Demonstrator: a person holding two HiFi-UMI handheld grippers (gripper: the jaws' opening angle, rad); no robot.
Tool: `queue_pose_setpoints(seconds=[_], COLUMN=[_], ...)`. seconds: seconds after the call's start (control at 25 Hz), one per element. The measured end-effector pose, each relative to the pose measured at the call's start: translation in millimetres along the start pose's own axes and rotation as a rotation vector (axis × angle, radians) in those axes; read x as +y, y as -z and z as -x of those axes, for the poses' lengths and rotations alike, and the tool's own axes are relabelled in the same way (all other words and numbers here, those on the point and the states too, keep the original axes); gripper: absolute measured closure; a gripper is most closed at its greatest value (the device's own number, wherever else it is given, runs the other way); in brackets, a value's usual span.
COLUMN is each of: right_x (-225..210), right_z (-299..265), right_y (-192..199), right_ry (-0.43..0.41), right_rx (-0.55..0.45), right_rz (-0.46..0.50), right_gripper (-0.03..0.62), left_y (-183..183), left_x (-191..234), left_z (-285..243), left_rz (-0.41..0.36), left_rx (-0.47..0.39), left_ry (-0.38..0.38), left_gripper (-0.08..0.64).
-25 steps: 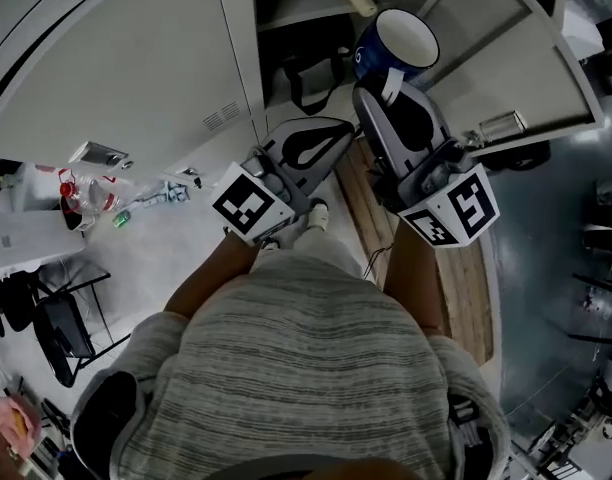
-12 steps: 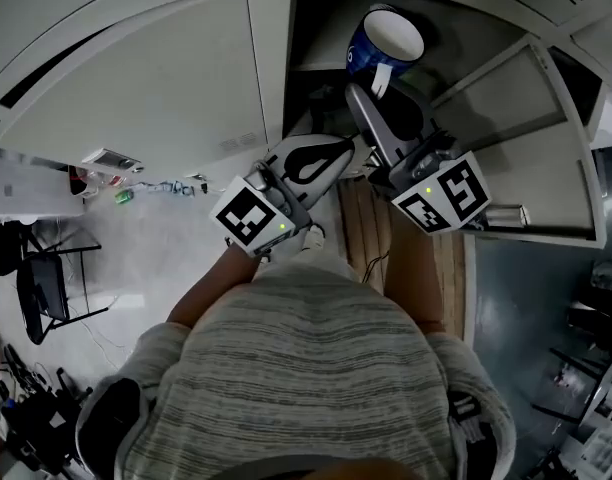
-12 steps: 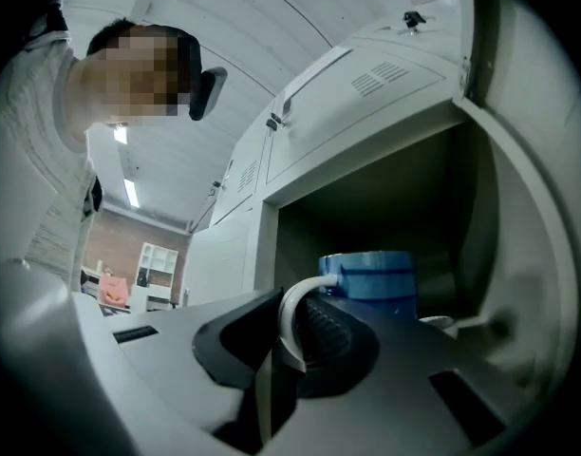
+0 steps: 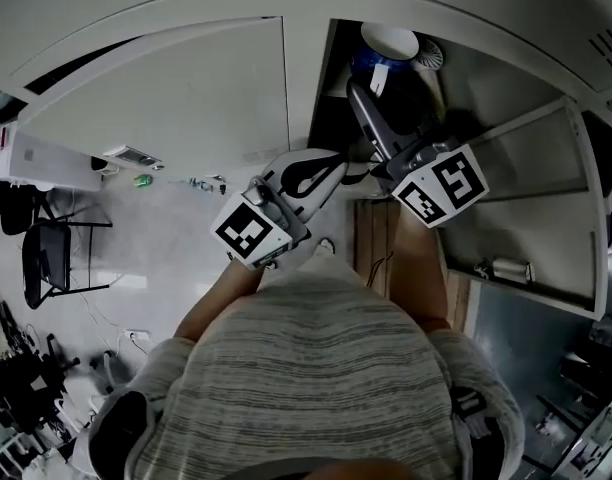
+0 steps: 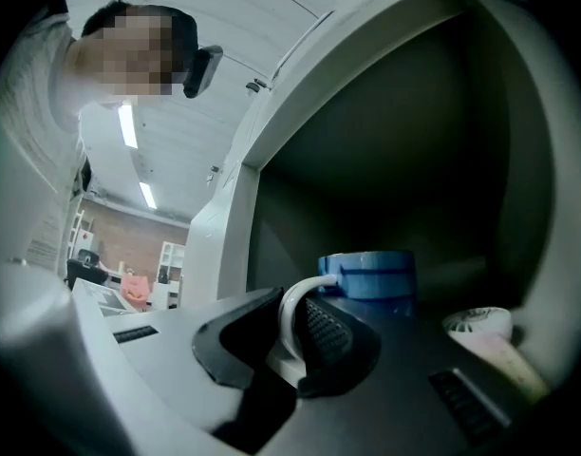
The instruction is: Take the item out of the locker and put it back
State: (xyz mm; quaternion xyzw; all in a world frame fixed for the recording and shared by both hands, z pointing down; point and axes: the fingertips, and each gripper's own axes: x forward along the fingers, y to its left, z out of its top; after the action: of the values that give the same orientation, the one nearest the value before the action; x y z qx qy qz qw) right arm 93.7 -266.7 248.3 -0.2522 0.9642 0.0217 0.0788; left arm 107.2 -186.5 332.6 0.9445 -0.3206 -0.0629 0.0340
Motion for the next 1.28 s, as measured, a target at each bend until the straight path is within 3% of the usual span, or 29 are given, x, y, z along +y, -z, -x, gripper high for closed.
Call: queue_pose_setpoints(seconds=[0.24,0.6,0.88,1.28], right_x=[-2.6,-5.4,-13.3,7.7], right_z=[-6.6,-2.5,16.0,66.3], right_y=[3.7,5.3,4.0,-3.0], right_ry=[-0.01,0.087,0.207,0.376], right_rx=[0.009,0.044,0.061,0.055], right_rz=[0.018,0.077,0.093,0.125], right_gripper=[0.537,0.512,0.458,0.456], left_y=[2.4,0.4,2.1,4.2], left_x=[7.2,2.5,-0.9,-22.4], left_z=[0.4,-4.5,-1.4,0.5], left_rz=[0.003,-0.002,-0.006,0.007], left_rx=[-0.002,-0.008,0.005,0.003], left_ry=[-0.027,0.005,0.043,0.176], left_gripper=[0.552,0.552,0.552,0.552])
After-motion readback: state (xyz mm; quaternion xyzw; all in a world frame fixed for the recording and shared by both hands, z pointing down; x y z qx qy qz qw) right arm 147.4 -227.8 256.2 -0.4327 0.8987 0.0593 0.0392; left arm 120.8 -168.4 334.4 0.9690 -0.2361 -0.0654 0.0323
